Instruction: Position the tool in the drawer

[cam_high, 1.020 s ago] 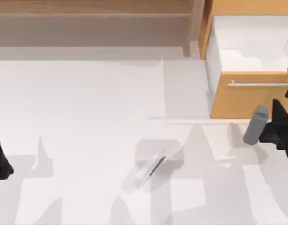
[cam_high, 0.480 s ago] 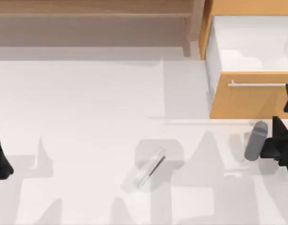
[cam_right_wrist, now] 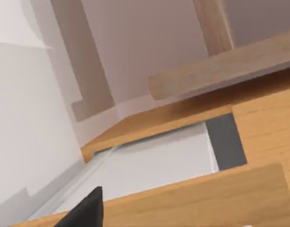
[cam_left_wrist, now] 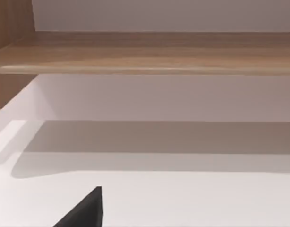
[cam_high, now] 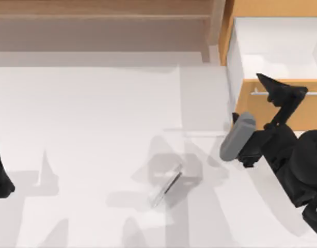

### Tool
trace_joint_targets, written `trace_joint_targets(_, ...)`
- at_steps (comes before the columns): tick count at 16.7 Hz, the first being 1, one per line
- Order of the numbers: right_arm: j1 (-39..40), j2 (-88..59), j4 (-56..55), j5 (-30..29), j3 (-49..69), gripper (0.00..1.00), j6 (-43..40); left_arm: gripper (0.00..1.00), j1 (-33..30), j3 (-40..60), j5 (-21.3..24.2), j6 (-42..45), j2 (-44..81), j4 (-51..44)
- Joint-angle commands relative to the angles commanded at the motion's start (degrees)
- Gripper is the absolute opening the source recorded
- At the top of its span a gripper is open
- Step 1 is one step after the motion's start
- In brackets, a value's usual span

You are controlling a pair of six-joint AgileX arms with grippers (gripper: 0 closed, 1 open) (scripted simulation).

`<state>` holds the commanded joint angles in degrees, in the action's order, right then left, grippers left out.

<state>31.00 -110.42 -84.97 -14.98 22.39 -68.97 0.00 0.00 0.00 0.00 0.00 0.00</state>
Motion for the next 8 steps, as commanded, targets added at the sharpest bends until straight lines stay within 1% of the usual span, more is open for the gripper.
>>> trace_joint_targets(4, 6.12, 1.73, 19.13, 4.62, 11.72, 1.00, 21.08, 1.00, 0.00, 0.00, 0.00, 0.00, 0.00, 0.00)
trace_joint_targets(8, 10.60, 0.86, 43.67, 8.56, 25.23, 1.00, 46.60, 1.00, 0.00, 0.00, 0.00, 0.00, 0.00, 0.00)
